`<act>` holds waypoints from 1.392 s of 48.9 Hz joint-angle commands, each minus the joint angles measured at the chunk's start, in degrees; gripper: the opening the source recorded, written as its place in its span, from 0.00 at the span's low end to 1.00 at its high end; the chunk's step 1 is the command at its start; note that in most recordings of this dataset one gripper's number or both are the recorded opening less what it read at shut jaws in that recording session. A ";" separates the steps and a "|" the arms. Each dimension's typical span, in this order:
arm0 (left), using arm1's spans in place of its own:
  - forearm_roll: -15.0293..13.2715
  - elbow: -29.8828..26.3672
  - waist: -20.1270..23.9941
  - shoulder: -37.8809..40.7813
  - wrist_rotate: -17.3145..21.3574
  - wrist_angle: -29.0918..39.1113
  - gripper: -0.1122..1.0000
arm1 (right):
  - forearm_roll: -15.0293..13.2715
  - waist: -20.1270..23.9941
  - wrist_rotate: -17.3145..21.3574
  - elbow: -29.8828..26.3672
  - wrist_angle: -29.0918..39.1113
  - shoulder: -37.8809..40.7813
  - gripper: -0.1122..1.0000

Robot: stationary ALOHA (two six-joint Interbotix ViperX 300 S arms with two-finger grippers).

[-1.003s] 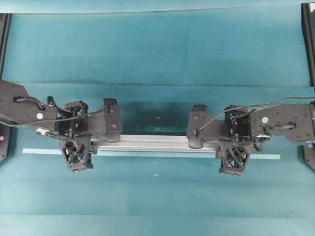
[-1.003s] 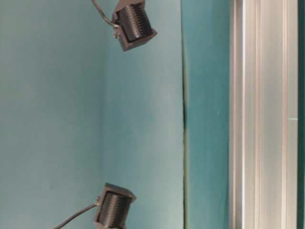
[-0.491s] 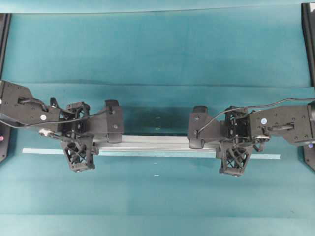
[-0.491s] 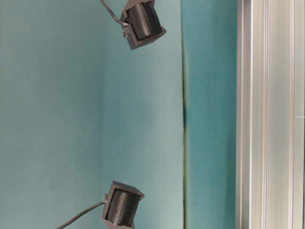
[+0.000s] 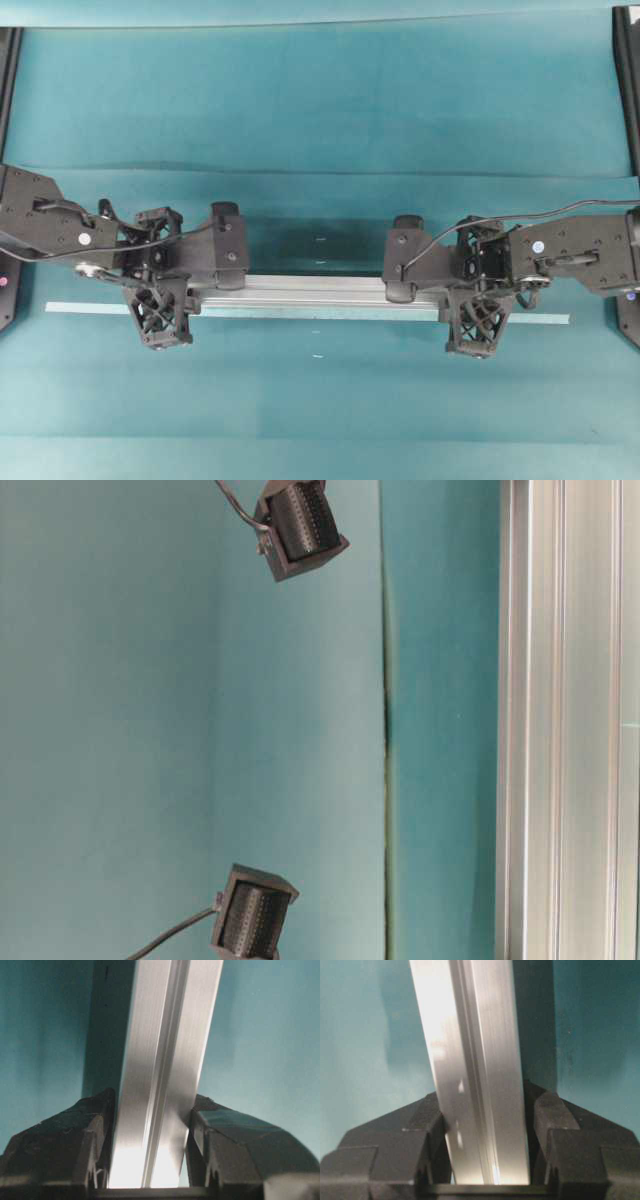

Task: Lift the metal rail with both hands and move it towards you.
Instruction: 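Lower the held rail onto the table beyond the thin strip, then open both grippers to release the rail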

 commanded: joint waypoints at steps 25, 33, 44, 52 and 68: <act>-0.26 -0.09 0.97 -0.70 -1.58 -1.85 0.38 | 0.44 -0.70 0.97 0.09 -2.81 0.00 0.54; -0.26 0.35 0.97 -1.32 -1.41 -1.32 0.47 | 0.53 -0.53 1.32 0.09 -2.81 0.00 0.93; -0.26 1.32 0.70 -2.64 0.09 -1.14 0.97 | 1.49 0.62 1.05 0.09 -2.90 0.00 0.97; -0.26 1.05 0.70 -2.90 0.70 -0.18 0.92 | 2.55 1.23 1.58 0.00 -2.90 0.09 0.96; -0.26 1.67 1.14 -5.54 0.88 0.18 0.93 | 6.42 1.85 1.76 -1.23 -3.69 0.70 0.96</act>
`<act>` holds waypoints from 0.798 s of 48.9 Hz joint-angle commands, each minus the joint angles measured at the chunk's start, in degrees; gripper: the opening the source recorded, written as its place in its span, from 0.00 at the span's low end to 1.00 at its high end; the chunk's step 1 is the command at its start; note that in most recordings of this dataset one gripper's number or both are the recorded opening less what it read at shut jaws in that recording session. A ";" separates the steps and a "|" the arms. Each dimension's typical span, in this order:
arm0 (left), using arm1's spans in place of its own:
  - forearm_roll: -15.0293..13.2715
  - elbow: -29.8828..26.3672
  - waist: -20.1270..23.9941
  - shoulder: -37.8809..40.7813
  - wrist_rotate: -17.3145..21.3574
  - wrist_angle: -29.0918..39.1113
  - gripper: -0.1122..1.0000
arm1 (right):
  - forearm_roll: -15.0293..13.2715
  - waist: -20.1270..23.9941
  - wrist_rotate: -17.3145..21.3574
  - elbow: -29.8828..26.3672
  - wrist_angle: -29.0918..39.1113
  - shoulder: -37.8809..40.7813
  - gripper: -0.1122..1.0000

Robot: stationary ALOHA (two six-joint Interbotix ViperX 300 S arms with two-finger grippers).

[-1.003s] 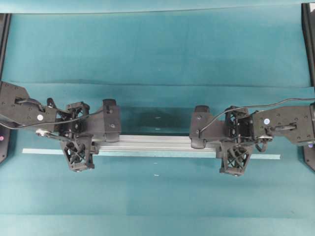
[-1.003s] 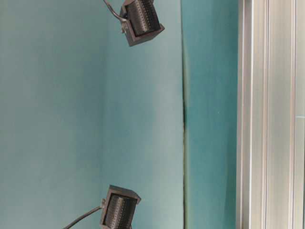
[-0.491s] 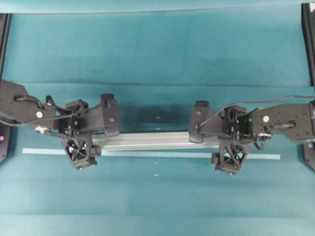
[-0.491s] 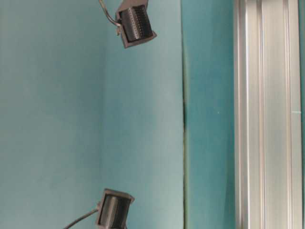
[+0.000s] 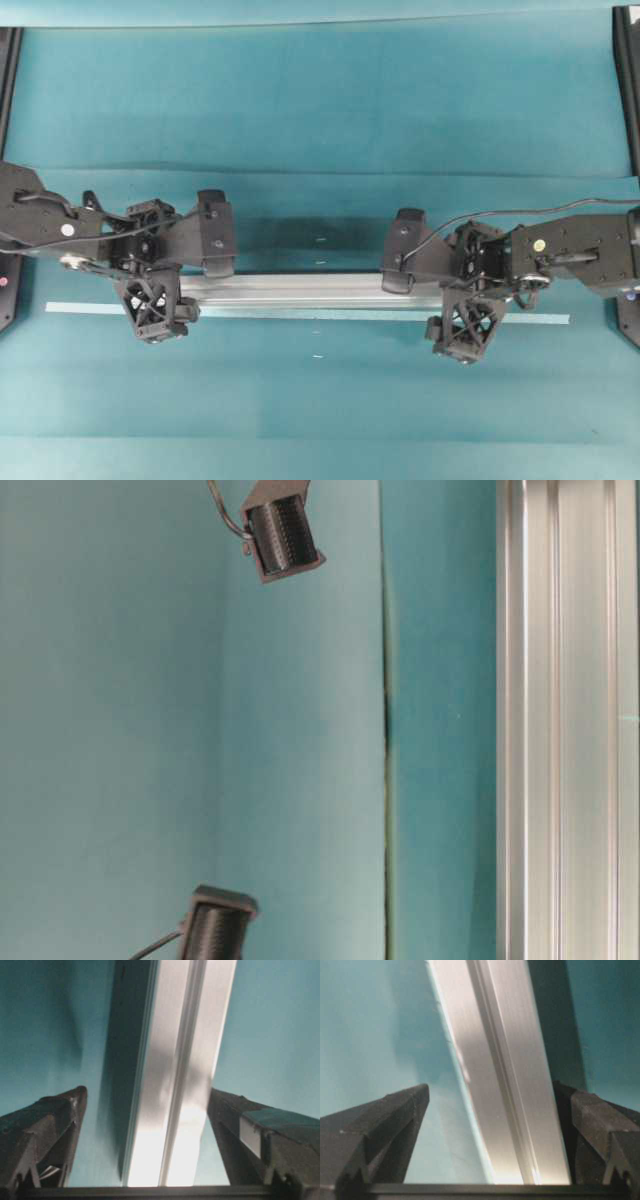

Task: Lift the metal rail with both hands and move it towards you.
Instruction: 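Open both grippers to release the rail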

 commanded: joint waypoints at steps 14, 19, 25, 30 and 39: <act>-0.09 -0.26 0.35 -3.60 0.09 0.35 0.93 | 0.00 -0.18 -0.18 -1.23 0.88 -0.09 0.96; 0.00 -1.05 0.26 -4.31 0.09 0.35 0.93 | -0.53 -0.79 -0.18 -1.76 2.55 -1.14 0.96; 0.00 -2.29 0.26 -5.54 0.70 0.44 0.93 | -2.11 -1.85 -0.18 -2.81 5.71 -3.34 0.96; -0.09 -3.52 0.26 -7.12 1.49 0.35 0.93 | -2.55 -2.37 -0.26 -3.87 6.94 -5.80 0.96; 0.00 -6.06 0.26 -11.95 2.20 0.35 0.93 | -2.55 -2.46 -0.26 -5.80 7.47 -12.57 0.96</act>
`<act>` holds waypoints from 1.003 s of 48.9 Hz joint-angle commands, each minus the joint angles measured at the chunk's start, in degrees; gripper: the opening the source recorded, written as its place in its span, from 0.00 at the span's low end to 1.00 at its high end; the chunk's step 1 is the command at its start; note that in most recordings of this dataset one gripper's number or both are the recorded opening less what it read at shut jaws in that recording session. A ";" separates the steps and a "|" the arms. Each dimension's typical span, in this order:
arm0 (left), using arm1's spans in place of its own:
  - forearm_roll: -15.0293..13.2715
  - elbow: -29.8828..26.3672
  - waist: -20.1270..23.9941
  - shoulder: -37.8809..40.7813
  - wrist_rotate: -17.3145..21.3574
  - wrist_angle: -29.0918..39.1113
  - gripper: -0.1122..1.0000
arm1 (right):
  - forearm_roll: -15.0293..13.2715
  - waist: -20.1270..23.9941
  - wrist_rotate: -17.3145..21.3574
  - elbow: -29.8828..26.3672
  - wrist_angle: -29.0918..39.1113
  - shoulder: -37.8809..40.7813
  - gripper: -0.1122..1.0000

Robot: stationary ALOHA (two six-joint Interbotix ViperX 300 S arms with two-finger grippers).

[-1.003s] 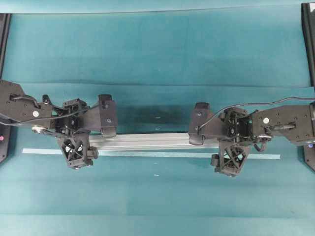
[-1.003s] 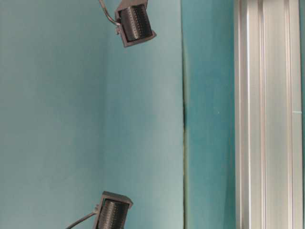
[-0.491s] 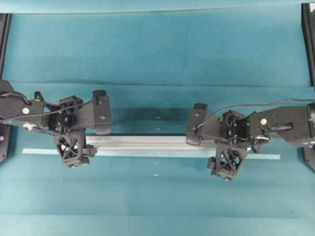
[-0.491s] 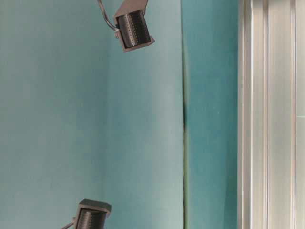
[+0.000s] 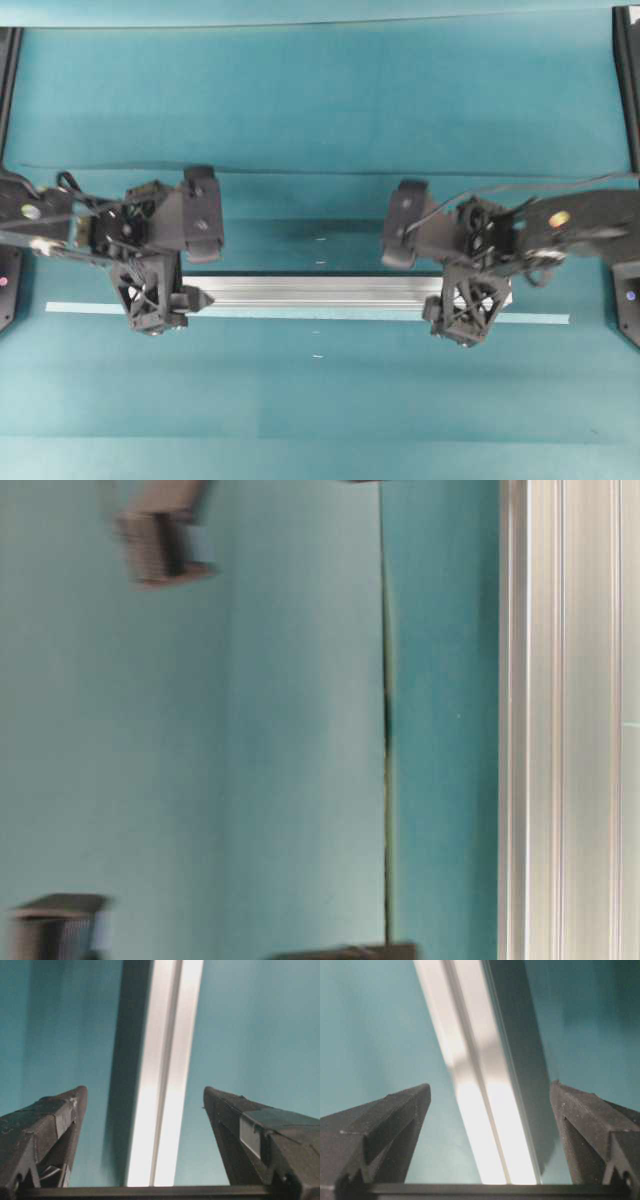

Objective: Lift the metal rail with both hands and move it towards you.

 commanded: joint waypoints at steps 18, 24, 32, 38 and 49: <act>-0.09 -1.67 -0.18 -14.50 0.26 -1.32 0.93 | -0.53 0.09 -0.35 -0.26 -2.64 -18.63 0.96; 0.00 -0.26 -0.53 -17.93 0.35 -3.69 0.93 | -0.53 0.09 -0.35 2.20 -6.77 -23.55 0.96; 0.00 1.76 -1.05 -22.06 0.44 -7.56 0.93 | -0.53 0.09 -0.35 5.71 -12.13 -30.94 0.96; 0.00 2.72 -1.05 -24.70 0.44 -9.49 0.93 | -0.53 0.09 -0.35 7.03 -13.01 -35.68 0.96; 0.00 4.04 -0.97 -29.44 0.35 -13.80 0.92 | -0.53 0.09 0.00 8.70 -12.83 -40.61 0.96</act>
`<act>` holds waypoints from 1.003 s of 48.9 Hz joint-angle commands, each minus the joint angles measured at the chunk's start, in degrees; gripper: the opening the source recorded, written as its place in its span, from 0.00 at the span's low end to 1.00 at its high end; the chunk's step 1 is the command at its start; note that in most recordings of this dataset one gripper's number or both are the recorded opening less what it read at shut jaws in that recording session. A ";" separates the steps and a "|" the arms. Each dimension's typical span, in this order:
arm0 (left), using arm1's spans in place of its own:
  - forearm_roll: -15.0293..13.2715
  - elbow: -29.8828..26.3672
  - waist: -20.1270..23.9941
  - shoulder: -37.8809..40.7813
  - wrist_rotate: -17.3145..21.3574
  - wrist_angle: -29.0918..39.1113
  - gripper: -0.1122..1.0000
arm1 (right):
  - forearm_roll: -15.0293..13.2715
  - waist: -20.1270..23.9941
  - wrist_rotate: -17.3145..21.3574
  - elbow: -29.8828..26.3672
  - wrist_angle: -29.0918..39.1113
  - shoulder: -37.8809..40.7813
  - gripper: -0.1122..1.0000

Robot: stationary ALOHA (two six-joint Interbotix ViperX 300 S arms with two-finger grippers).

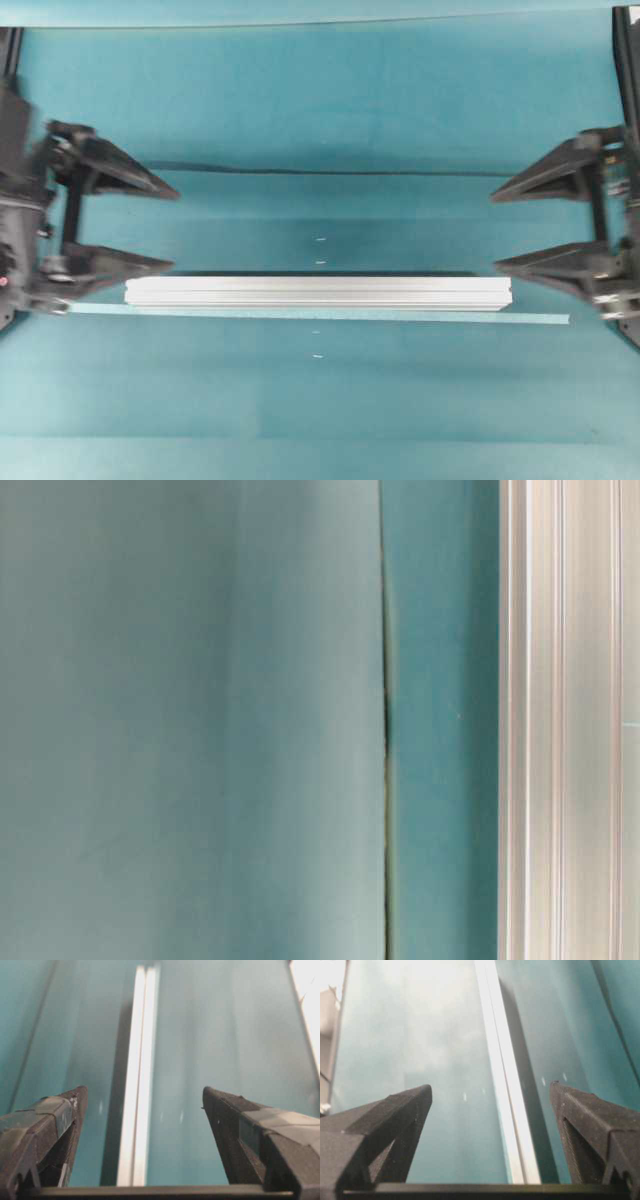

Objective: Lift the metal rail with both hands and move it towards you.

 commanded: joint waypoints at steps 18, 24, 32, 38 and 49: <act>0.00 1.32 -0.09 -5.71 -0.44 -2.20 0.92 | -0.18 0.09 -0.35 1.32 -0.88 -2.11 0.96; 0.09 1.32 -0.18 -5.80 -0.44 -2.20 0.92 | -0.18 0.09 -0.35 1.32 -0.97 -2.37 0.96; 0.09 1.49 -0.09 -5.89 -0.44 -2.20 0.92 | -0.18 0.09 -0.26 1.41 -1.05 -2.90 0.96; 0.00 1.49 -0.09 -5.89 -0.44 -2.29 0.92 | -0.18 0.09 -0.18 1.41 -1.05 -3.16 0.96; 0.00 1.49 -0.18 -5.80 -0.35 -2.20 0.92 | -0.18 0.09 -0.18 1.41 -1.05 -3.25 0.96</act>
